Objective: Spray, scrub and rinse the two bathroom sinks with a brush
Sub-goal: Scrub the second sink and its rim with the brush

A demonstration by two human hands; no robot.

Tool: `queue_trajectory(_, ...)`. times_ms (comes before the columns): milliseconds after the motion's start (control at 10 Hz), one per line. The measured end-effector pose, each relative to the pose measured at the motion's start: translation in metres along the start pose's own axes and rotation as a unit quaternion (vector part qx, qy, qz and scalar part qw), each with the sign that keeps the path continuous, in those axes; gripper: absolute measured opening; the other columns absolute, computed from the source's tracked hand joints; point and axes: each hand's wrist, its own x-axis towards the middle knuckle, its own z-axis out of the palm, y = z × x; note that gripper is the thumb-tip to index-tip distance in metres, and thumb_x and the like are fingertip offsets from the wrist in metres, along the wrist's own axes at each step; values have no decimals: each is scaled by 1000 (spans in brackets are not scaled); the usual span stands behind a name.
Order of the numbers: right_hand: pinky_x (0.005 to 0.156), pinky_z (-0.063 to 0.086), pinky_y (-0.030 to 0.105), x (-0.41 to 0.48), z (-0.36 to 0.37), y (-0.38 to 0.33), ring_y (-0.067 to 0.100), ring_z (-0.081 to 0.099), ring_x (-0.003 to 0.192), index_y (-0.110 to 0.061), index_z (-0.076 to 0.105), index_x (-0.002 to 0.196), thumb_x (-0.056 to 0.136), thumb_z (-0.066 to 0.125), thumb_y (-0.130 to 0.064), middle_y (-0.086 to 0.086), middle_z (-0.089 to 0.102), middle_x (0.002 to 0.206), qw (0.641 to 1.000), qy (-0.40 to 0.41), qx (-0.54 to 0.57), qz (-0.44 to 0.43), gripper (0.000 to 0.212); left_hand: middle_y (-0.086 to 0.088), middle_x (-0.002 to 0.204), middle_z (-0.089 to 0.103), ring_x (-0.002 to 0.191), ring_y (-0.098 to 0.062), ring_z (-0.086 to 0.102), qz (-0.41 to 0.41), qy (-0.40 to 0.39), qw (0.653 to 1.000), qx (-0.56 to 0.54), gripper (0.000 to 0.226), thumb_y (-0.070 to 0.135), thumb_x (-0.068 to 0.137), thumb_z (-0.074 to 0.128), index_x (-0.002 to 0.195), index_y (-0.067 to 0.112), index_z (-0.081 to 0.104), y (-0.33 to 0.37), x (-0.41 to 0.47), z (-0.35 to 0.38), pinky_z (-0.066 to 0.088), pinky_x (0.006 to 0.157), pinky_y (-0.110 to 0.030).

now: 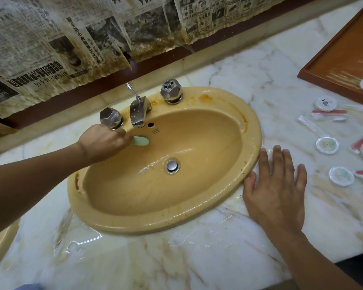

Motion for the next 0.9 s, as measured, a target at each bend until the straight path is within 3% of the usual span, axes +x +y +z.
queue_trajectory(100,124,13,57,0,0,-2,30,20,155,-11,35,158,98,30,-39,16,29,165,1000,-3,2,3,66,-8,98,66,58,-29,66,2,-23,999,47,46,11,93,61,139,8,56,13,4,-1,36,43,-30)
queue_trajectory(200,124,13,57,0,0,-1,30,20,155,-11,35,158,98,31,-39,16,29,165,1000,-3,6,5,66,-7,127,63,79,-23,70,97,-102,984,109,51,7,102,37,153,7,35,29,5,-3,42,54,-33)
queue_trajectory(300,124,14,58,0,0,-1,30,20,155,-11,36,158,98,31,-39,16,29,165,1000,-4,1,4,66,-16,108,67,61,-29,66,25,4,996,83,57,3,92,57,148,3,43,17,11,-1,45,45,-31)
queue_trajectory(400,124,14,58,0,1,-2,30,21,155,-10,37,157,97,33,-38,16,29,165,1000,-2,2,5,66,-16,72,58,41,-27,52,-43,66,996,-37,53,0,86,70,137,2,54,20,27,4,37,37,-27)
queue_trajectory(500,124,14,57,0,0,-2,31,22,154,-10,37,157,97,33,-38,17,30,164,1000,0,1,5,65,-16,77,61,42,-21,41,-33,66,995,-63,49,3,89,68,136,2,54,31,36,8,37,35,-26)
queue_trajectory(600,124,14,58,-1,0,-1,31,23,154,-9,38,156,98,34,-37,18,31,164,1000,7,8,4,65,-13,104,66,53,-23,57,22,-2,999,30,52,6,96,56,147,3,48,31,22,14,41,40,-28)
queue_trajectory(700,124,14,58,0,0,-2,31,22,154,-10,37,157,98,33,-38,17,31,164,1000,3,6,4,65,-14,91,63,51,-27,57,-13,36,999,-14,45,1,96,51,141,3,55,13,7,8,43,39,-30)
queue_trajectory(800,124,14,58,0,1,-2,30,21,155,-10,37,157,98,31,-38,16,30,164,1000,2,7,7,66,-14,76,56,45,-28,52,-80,87,992,-44,40,4,92,69,132,3,62,7,1,4,41,36,-30)
queue_trajectory(900,124,14,58,0,0,-2,30,21,155,-10,37,157,98,32,-38,17,30,164,1000,1,9,6,65,-8,98,64,63,-29,66,19,-54,998,-8,46,13,100,58,145,8,49,26,-3,9,50,48,-33)
